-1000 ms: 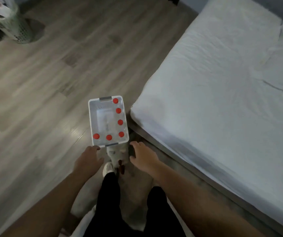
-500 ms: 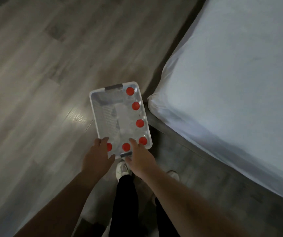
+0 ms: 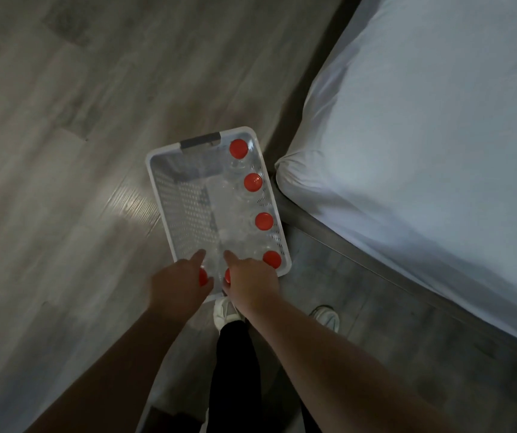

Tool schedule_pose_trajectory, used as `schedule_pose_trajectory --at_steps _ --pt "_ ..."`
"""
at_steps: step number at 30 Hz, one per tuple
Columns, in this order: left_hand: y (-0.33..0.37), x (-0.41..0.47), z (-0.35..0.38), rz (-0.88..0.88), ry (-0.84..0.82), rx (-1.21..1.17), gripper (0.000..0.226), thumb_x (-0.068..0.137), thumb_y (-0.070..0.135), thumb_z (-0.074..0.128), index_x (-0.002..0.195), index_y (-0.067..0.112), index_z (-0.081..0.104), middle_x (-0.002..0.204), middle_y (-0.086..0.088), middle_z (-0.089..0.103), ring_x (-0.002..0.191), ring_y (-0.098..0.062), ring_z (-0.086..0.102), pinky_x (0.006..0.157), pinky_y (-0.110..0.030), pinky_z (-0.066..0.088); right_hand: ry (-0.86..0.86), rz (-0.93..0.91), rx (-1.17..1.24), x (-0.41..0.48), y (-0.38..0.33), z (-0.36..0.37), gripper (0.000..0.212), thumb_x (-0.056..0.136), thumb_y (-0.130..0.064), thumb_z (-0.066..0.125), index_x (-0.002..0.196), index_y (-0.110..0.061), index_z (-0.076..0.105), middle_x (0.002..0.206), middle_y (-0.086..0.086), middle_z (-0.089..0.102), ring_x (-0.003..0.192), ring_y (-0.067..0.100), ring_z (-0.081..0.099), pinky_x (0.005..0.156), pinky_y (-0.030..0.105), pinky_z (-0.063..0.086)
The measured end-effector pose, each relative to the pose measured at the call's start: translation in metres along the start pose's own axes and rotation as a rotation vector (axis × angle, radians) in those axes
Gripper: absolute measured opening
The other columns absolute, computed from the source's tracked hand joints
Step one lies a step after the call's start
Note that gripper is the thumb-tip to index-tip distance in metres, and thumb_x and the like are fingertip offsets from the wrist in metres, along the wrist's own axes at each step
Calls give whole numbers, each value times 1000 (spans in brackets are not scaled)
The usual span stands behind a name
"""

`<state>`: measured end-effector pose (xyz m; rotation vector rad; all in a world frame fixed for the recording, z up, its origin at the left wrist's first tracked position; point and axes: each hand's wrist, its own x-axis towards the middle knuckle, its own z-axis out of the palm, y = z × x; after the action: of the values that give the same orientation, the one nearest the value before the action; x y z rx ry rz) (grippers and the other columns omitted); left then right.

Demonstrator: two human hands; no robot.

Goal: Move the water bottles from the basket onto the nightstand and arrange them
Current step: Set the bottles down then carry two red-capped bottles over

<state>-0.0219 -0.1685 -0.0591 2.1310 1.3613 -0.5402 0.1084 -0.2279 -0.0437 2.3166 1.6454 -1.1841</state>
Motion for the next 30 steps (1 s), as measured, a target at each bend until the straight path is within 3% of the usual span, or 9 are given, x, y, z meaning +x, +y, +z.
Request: schedule_pose_trajectory --at_steps 3,9,16,21,24,30 --pt "-1 1 0 18 -1 0 59 89 48 50 143 28 33 102 1 70 88 -17 67 70 -28 52 10 -32 -40 1 0 -2 42 96 -32 51 134 -17 43 87 3 67 77 18 66 58 27 43" --pt "9 -8 -23 43 38 42 52 91 46 49 136 24 41 98 -2 70 84 -19 67 67 -27 50 36 -35 -29 -11 -1 -24 42 95 -37 50 132 -17 46 92 4 68 82 18 66 64 28 49" --pt "27 -41 -74 61 42 78 47 91 46 48 133 24 44 101 -1 69 88 -18 66 68 -28 48 94 -7 33 -53 -19 -57 44 97 -39 48 136 -20 44 102 2 67 90 16 65 67 23 40" --pt "39 -84 -115 71 41 58 49 90 46 48 135 27 43 103 -2 69 89 -20 66 71 -29 50 90 65 67 -96 -30 -90 49 95 -44 49 140 -26 40 110 1 66 94 17 65 68 24 45" --pt "50 -113 -140 92 43 41 51 89 47 48 136 29 42 104 -2 70 91 -22 66 74 -31 51 121 102 116 -132 -35 -116 47 94 -47 48 138 -30 42 116 -1 66 97 16 66 79 27 51" --pt "89 -175 -186 153 92 23 43 88 50 49 127 33 52 105 -3 71 95 -25 66 76 -32 49 176 198 190 -222 -37 -169 46 90 -53 47 133 -37 47 114 -1 67 102 21 64 81 27 45"
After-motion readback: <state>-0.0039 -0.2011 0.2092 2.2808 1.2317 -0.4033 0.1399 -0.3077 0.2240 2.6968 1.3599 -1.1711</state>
